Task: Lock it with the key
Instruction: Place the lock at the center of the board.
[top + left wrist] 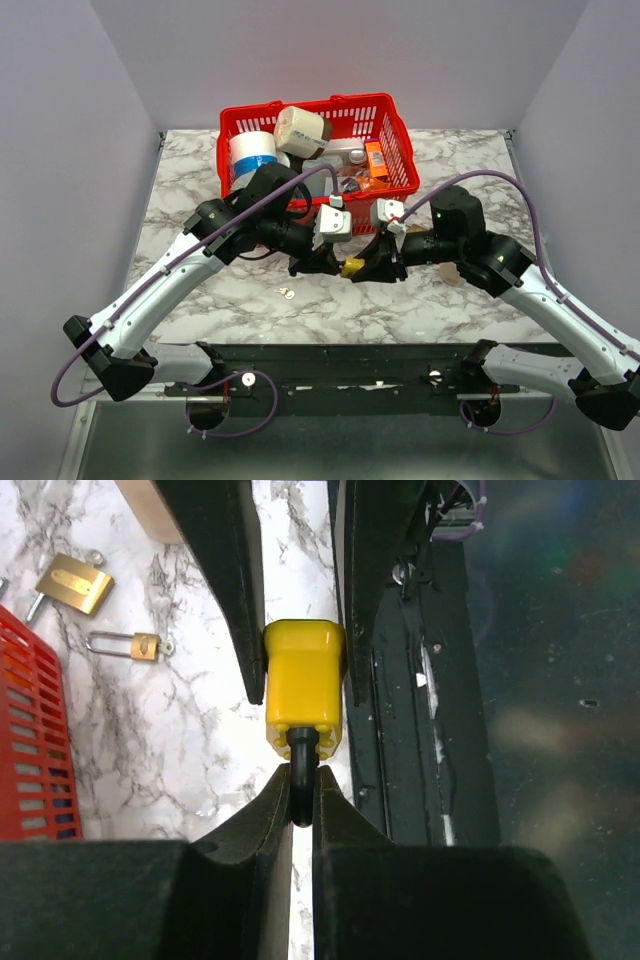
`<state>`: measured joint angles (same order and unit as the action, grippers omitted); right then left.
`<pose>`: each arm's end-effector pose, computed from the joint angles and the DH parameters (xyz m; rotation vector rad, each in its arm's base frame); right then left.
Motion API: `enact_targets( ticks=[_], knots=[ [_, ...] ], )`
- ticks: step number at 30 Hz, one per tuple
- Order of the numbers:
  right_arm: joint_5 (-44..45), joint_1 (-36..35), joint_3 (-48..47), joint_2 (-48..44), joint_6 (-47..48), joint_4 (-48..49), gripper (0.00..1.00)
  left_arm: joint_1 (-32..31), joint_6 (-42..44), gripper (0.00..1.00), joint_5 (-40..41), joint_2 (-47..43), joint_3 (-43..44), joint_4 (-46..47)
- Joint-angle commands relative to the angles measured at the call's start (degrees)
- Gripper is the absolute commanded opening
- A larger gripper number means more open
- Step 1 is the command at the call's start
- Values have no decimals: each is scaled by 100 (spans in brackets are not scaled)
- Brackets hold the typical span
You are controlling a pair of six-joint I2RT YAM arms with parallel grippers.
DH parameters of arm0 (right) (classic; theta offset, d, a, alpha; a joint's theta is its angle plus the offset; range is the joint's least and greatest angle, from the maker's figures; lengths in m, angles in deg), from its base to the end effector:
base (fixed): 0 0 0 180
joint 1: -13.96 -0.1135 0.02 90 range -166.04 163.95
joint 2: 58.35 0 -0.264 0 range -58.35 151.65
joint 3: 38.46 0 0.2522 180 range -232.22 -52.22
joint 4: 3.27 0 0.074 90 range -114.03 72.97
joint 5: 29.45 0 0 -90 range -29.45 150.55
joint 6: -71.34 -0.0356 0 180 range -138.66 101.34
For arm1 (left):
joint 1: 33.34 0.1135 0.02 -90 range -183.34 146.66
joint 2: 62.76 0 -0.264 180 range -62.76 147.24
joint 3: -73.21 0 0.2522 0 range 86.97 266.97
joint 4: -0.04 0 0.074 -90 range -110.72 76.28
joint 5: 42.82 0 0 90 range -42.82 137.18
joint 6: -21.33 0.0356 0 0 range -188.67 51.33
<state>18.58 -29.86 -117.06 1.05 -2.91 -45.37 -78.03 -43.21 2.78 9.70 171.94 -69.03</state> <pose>0.1396 0.1670 0.3846 -1.3941 1.4409 1.0355 0.1528 -0.1862 0.4093 1.6167 1.6063 -1.0665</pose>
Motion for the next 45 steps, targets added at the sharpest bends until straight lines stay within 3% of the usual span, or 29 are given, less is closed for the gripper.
enact_targets(
  ticks=[1,3,4,6,8,10,11,14,18,25,33,45],
  knots=[
    [321,-31,-2,37,34,-23,6,30,-355,0,80,-39,231,406],
    [461,-31,6,11,-115,160,1,240,-733,18,177,-83,117,731],
    [741,-31,6,2,-299,214,1,372,-1178,40,143,-162,64,845],
    [1050,-5,15,-112,-432,450,1,931,-1672,56,-6,-268,-163,1284],
    [1384,48,155,-252,-704,767,1,1416,-2594,86,-445,-435,-409,1879],
    [1813,57,269,-507,-932,1318,1,2030,-3412,98,-429,-653,-586,2391],
    [1946,66,322,-586,-951,1479,1,2191,-4338,99,-211,-724,-691,2941],
    [2474,66,332,-684,-1013,2208,1,2377,-5774,99,150,-936,-1043,3813],
    [2791,66,305,-631,-951,3296,1,2368,-6980,99,483,-1068,-1315,4905],
    [3678,-75,208,-210,-1056,4125,1,2114,-7704,99,1337,-858,-1044,5223],
    [3987,-338,68,186,-1065,4740,1,1384,-7687,99,2172,-699,-973,4863],
    [4671,-760,121,344,-1030,5022,1,1085,-8109,98,2691,-646,-1193,5108]
  ],
)
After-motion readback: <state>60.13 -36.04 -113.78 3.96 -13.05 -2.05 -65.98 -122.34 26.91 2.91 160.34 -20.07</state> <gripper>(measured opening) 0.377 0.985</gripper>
